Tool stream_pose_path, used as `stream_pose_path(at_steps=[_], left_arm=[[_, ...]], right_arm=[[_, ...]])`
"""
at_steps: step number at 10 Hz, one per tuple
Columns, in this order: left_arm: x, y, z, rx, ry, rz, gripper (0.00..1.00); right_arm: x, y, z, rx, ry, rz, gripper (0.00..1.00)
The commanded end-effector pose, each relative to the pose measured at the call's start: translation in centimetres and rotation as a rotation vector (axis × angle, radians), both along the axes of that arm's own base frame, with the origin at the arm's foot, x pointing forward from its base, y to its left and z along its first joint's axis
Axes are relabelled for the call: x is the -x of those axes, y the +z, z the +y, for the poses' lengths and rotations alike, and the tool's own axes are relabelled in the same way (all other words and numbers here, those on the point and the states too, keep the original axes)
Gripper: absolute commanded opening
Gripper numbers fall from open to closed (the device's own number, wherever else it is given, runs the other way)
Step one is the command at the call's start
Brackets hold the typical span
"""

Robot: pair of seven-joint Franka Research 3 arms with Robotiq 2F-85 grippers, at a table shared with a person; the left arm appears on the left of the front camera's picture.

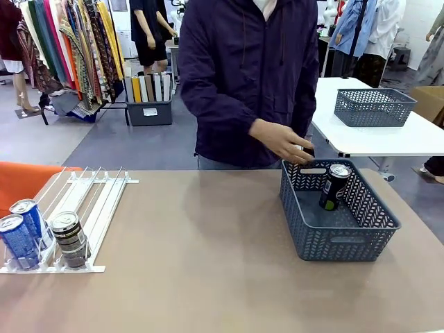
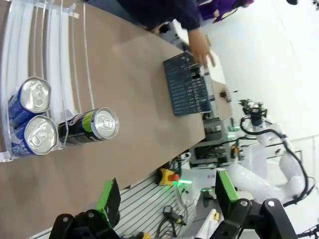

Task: Retrieve and store the cans from the dispenser.
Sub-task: Pick up the last remaining can from one row of the Automatic Can Dispenser and place it in the middle of the table.

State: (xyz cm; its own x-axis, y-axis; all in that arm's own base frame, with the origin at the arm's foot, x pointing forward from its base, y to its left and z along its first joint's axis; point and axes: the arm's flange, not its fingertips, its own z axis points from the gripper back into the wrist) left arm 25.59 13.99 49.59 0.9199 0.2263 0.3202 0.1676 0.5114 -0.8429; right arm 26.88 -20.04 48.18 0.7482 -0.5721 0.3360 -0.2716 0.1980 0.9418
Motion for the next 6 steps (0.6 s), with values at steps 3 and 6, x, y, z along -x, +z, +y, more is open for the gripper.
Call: stream_pose_path(at_steps=[3, 6], left_arm=[[-3.5, 2.1, -7.4, -0.379, -0.083, 0.132, 1.0], [-7.6, 0.7, -12.7, -0.63, -0.079, 0.303, 1.0]], right_arm=[[-0.2, 0.5, 0.1, -0.023, -0.007, -0.02, 1.0], [-0.2, 0.5, 0.1, -0.023, -0.007, -0.02, 1.0]])
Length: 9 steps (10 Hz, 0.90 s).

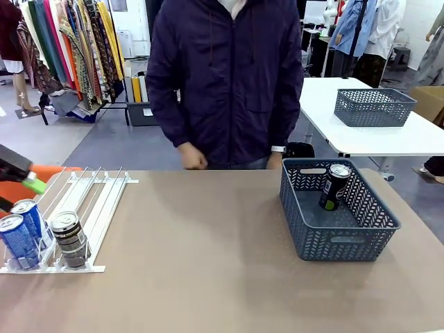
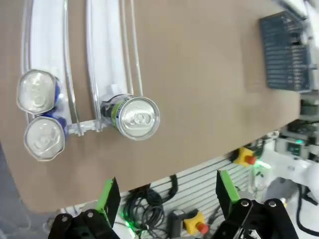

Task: Retrieve and store the cans from the dispenser.
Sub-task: Pick up the last remaining can from one row of the Automatic Can Dispenser and place it in the middle of the table.

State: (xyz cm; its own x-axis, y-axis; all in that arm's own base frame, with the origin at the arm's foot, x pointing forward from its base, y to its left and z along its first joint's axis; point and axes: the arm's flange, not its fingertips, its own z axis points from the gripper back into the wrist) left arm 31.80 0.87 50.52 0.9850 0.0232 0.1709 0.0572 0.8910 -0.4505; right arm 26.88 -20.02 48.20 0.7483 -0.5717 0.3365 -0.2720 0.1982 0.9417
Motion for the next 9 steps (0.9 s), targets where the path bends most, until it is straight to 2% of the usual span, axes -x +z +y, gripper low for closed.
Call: stream_pose_path(at_steps=[1, 4, 6, 7, 9], left_arm=[[-2.2, -0.8, -0.6, -0.099, -0.005, 0.098, 1.0], [-3.7, -3.3, -3.3, -0.227, 0.051, 0.159, 1.0], [-4.6, -5.8, -5.4, -0.276, 0.048, 0.166, 1.0], [-5.0, -6.7, -6.2, -0.311, 0.065, 0.145, 1.0], [-5.8, -8.4, -7.2, -0.417, 0.102, 0.173, 1.0]], right_arm=[[-0.2, 0.5, 0.0, -0.024, -0.008, -0.02, 1.0], [-0.2, 0.5, 0.0, -0.024, -0.008, -0.02, 1.0], [-0.2, 0.5, 0.0, -0.024, -0.008, -0.02, 1.0], [-0.2, 0.5, 0.0, -0.024, -0.008, -0.02, 1.0], [-0.2, 0.5, 0.0, -0.024, -0.008, -0.02, 1.0]])
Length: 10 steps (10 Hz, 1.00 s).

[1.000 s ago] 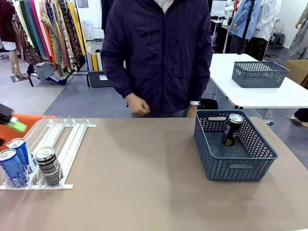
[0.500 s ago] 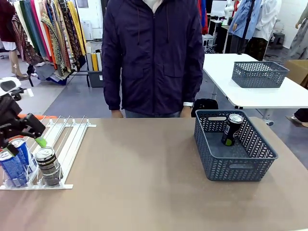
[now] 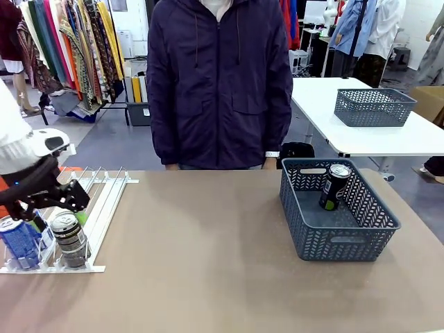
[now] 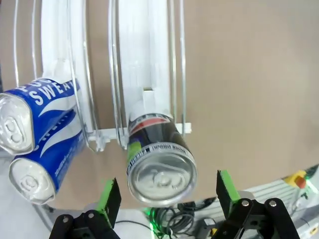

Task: Retrieve and store the cans from the dispenser.
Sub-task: Pick up the last remaining can from one row of the Automatic Can Dispenser and place it in the middle of the table.

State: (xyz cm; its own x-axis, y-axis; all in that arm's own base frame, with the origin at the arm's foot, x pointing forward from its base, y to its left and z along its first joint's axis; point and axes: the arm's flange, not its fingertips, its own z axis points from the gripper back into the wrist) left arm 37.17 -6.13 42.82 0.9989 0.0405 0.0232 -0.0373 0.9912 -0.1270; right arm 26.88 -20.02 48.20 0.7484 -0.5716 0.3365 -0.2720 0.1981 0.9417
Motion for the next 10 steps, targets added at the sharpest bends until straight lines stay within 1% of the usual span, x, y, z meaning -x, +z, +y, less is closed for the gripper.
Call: stream_pose_path(at_steps=[1, 2, 4, 6, 8, 9, 10], left_arm=[[-0.7, -1.3, -0.4, -0.118, 0.068, 0.017, 1.0], [-1.0, -1.7, -0.5, -0.149, 0.086, 0.016, 1.0], [-1.3, -2.1, -0.6, -0.137, 0.078, -0.01, 1.0], [-1.6, -2.4, -0.7, -0.125, 0.074, -0.017, 1.0], [-1.6, -2.3, -0.7, -0.115, 0.079, -0.042, 1.0], [-1.9, -2.4, -0.9, -0.114, 0.076, -0.031, 0.51], [-1.9, -2.5, -1.0, -0.104, 0.074, -0.036, 0.0]], right_arm=[[-0.2, 0.5, 0.0, -0.024, -0.008, -0.02, 1.0], [-0.2, 0.5, 0.0, -0.024, -0.008, -0.02, 1.0], [-0.2, 0.5, 0.0, -0.024, -0.008, -0.02, 1.0], [-0.2, 0.5, 0.0, -0.024, -0.008, -0.02, 1.0], [-0.2, 0.5, 0.0, -0.024, -0.008, -0.02, 1.0], [-0.2, 0.5, 0.0, -0.024, -0.008, -0.02, 1.0], [-0.2, 0.5, 0.0, -0.024, -0.008, -0.02, 1.0]])
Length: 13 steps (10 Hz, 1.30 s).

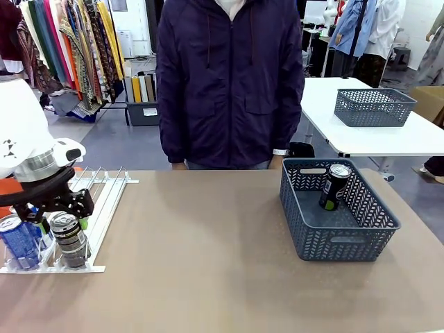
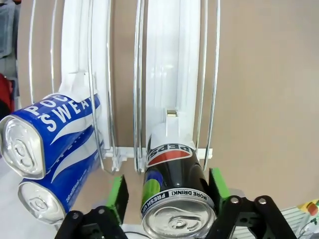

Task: Retrieve and store the cans from the dispenser.
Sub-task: Pick up the last remaining can from one row of the Automatic Can Dispenser and place it in the middle of the table.

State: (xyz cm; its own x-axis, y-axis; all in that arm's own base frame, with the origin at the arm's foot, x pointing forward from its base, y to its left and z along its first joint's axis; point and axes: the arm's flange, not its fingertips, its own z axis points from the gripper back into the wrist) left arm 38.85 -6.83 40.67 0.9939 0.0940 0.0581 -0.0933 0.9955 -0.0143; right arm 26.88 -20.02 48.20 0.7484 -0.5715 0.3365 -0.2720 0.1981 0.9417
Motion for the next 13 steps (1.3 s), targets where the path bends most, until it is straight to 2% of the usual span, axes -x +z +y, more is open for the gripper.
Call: stream_pose_path(at_steps=[1, 4, 7, 9, 12, 13], left_arm=[[-0.2, -0.4, -0.4, 0.017, 0.014, -0.009, 0.0], [-0.1, -0.4, -0.5, 0.017, 0.016, 0.017, 0.0], [0.1, 0.1, -0.3, 0.029, 0.028, -0.001, 0.0], [1.5, 3.7, -0.1, 0.022, 0.025, -0.052, 0.0], [4.4, 12.3, 0.1, 0.006, 0.021, -0.185, 0.0], [5.6, 14.1, -0.1, 0.004, 0.019, -0.199, 0.0]], right_arm=[[-0.2, 0.5, 0.0, -0.024, -0.008, -0.02, 1.0], [-0.2, 0.5, 0.0, -0.024, -0.008, -0.02, 1.0], [-0.2, 0.5, 0.0, -0.024, -0.008, -0.02, 1.0], [-0.2, 0.5, 0.0, -0.024, -0.008, -0.02, 1.0], [-0.2, 0.5, 0.0, -0.024, -0.008, -0.02, 1.0], [-0.2, 0.5, 0.0, -0.024, -0.008, -0.02, 1.0]])
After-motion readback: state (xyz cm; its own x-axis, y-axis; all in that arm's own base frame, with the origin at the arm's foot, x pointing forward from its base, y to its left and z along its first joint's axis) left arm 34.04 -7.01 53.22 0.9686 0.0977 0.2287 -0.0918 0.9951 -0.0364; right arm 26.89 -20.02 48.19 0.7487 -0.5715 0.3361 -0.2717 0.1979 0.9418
